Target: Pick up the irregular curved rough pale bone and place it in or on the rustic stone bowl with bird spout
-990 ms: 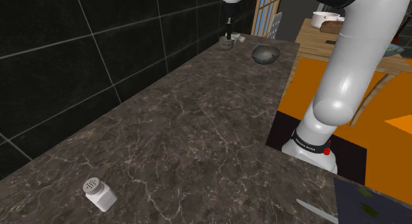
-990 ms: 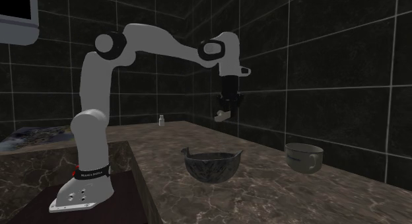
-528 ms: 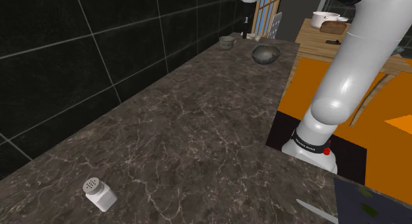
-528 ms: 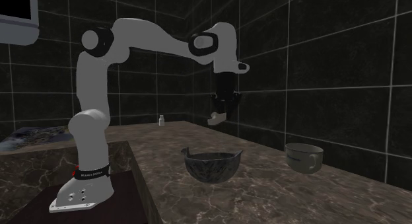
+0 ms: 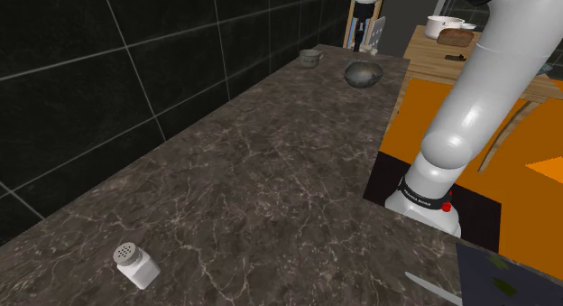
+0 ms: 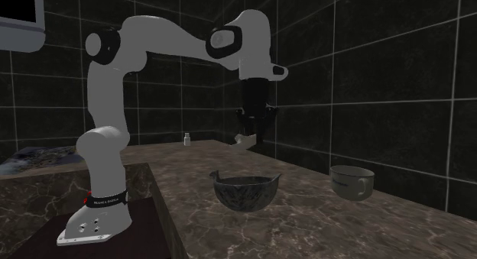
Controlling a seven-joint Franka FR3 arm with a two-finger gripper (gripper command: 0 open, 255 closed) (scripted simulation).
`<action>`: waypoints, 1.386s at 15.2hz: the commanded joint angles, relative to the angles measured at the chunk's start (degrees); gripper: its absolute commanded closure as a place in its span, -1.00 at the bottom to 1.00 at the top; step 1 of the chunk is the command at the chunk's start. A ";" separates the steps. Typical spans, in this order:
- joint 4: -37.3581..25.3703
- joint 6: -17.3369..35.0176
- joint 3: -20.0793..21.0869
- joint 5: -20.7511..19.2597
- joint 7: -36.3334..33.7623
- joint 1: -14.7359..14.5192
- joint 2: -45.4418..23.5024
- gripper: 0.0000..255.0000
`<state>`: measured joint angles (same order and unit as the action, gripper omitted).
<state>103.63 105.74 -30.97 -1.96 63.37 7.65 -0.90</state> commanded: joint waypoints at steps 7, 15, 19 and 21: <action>4.06 4.58 -1.59 0.36 3.31 1.67 -0.48 1.00; 8.24 9.83 -1.67 1.05 3.66 1.82 -1.74 1.00; 8.23 9.83 -1.67 1.06 3.66 1.82 -1.74 1.00; 8.23 9.83 -1.67 1.06 3.66 1.82 -1.74 1.00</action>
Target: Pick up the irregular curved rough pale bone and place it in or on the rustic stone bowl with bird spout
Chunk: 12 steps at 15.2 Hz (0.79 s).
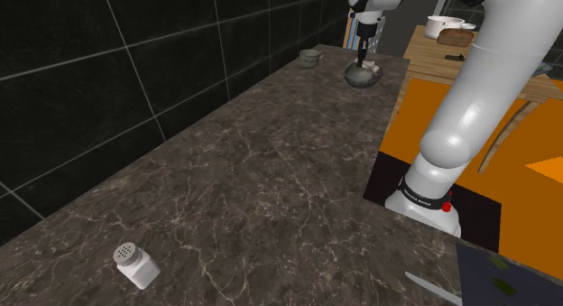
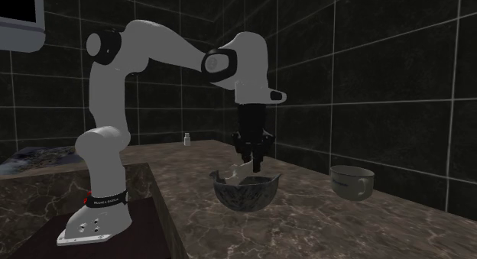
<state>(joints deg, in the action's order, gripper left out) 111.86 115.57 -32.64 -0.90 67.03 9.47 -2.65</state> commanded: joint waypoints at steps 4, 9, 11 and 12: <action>0.00 0.01 0.00 0.00 0.00 0.00 0.00 -1.00; -2.75 -3.69 0.11 -0.63 -0.45 -0.20 1.11 -1.00; -5.49 -7.03 0.21 -1.00 -0.72 -0.34 1.80 -1.00; -5.49 -7.03 0.21 -1.00 -0.72 -0.34 1.80 -1.00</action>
<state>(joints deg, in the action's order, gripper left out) 106.71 109.19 -32.41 -1.73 66.33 9.12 -1.16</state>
